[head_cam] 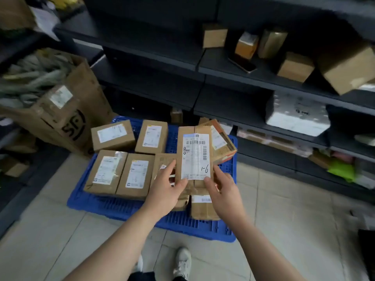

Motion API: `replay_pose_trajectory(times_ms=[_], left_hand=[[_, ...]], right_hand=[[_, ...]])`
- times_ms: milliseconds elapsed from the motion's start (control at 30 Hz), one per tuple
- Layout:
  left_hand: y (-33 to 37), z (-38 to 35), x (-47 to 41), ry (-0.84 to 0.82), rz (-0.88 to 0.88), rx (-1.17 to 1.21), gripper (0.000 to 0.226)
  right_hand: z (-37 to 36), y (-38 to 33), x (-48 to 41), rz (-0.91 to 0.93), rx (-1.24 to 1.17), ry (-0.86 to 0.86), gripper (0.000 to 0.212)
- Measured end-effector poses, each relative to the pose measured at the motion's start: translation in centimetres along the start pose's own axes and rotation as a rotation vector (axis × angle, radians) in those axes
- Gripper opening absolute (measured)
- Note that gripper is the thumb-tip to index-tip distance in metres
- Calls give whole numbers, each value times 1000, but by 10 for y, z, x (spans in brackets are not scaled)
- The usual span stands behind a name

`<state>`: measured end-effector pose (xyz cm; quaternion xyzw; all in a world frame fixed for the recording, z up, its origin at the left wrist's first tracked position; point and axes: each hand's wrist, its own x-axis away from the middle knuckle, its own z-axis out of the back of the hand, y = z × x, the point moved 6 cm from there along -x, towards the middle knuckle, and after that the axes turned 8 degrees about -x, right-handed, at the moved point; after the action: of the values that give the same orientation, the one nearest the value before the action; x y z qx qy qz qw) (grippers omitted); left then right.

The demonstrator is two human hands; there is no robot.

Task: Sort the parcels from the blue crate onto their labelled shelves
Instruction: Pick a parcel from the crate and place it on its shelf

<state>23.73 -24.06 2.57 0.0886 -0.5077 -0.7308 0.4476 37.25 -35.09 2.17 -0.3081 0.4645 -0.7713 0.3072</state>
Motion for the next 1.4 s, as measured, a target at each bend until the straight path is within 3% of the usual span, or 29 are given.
replay_pose_trajectory(times_ms=[367, 667, 933, 1000, 1400], left_hand=[[-32, 198, 125, 561, 8, 51, 64], [-116, 354, 305, 930, 48, 98, 65], [-195, 469, 467, 1198, 222, 47, 65], [-211, 494, 499, 1257, 255, 47, 56], [-326, 656, 614, 1530, 397, 47, 51]], right_hand=[[-146, -182, 47, 482, 24, -335, 40], [-322, -305, 181, 776, -30, -659, 38], [-486, -380, 318, 896, -76, -943, 41], [-523, -396, 348, 905, -84, -1009, 39], [-760, -489, 458, 1014, -97, -1336, 39]])
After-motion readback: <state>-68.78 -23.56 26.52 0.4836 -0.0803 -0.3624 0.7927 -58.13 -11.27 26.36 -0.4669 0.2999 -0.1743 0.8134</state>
